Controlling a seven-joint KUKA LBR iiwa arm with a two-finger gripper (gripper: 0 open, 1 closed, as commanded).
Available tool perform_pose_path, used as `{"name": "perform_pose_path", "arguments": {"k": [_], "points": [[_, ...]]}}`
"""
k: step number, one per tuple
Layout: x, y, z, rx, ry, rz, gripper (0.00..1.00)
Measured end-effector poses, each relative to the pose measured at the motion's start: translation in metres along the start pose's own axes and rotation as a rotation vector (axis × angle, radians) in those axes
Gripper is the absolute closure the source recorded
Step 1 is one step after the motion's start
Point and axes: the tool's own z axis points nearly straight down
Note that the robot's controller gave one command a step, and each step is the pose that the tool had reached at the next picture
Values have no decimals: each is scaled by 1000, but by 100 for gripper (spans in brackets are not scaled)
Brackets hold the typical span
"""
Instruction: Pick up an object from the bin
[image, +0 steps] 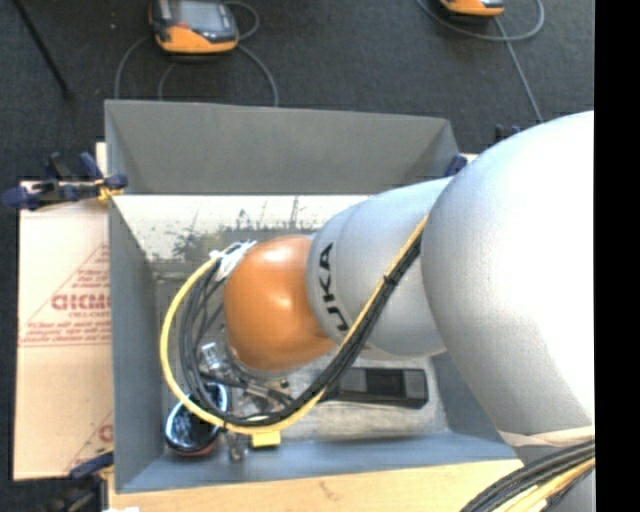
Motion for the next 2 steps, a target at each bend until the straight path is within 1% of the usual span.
{"name": "perform_pose_path", "arguments": {"k": [1,2], "points": [[-6,17,0,-2,5,-160,0],[-18,33,0,-2,3,-352,0]]}}
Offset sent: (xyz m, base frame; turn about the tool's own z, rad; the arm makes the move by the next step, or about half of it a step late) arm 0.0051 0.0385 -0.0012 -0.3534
